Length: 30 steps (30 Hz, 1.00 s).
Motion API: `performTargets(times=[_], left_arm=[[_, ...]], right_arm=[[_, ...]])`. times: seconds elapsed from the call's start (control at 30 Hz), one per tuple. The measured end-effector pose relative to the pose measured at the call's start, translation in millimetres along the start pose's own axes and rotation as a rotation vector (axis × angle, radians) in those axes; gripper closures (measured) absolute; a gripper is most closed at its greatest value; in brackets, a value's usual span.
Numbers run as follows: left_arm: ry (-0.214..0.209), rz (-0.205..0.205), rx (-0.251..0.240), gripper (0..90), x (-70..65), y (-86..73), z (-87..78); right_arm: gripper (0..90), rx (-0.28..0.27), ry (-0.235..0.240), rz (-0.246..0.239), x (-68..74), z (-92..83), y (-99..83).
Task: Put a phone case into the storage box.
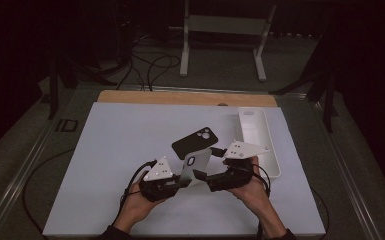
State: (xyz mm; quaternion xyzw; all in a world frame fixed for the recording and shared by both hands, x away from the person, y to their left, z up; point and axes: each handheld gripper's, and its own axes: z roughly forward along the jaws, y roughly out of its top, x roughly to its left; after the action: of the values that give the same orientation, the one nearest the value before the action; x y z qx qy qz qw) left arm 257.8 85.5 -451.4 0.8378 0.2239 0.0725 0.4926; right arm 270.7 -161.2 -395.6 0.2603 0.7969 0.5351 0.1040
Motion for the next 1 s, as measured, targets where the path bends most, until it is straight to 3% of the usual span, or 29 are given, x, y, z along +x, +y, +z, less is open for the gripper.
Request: performTargets(times=[0.17,0.2,0.4,0.53,0.67,1.0], left_arm=[[0.031,-0.023,-0.008,80.7,2.5,-0.9,-1.8],[0.057,-0.041,-0.013,80.7,3.9,-1.6,-2.9],[0.112,-0.064,-0.026,80.7,4.7,-2.3,-3.5],[0.122,-0.068,-0.028,80.8,4.4,-2.3,-3.0],[0.131,-0.065,-0.02,80.7,3.0,-2.7,-1.1],[0.134,-0.064,-0.016,80.7,0.7,-2.9,2.2]], right_arm=[[12.6,-0.016,-0.049,0.013,2.2,-2.6,0.6],[13.0,-0.02,-0.056,0.017,2.9,-2.2,1.0],[12.4,-0.032,-0.067,0.033,6.5,0.7,3.3],[10.0,-0.036,-0.063,0.046,9.6,6.2,6.1],[8.7,-0.048,-0.099,0.055,14.6,11.7,8.8],[7.5,-0.086,-0.142,0.133,17.0,18.5,10.5]])
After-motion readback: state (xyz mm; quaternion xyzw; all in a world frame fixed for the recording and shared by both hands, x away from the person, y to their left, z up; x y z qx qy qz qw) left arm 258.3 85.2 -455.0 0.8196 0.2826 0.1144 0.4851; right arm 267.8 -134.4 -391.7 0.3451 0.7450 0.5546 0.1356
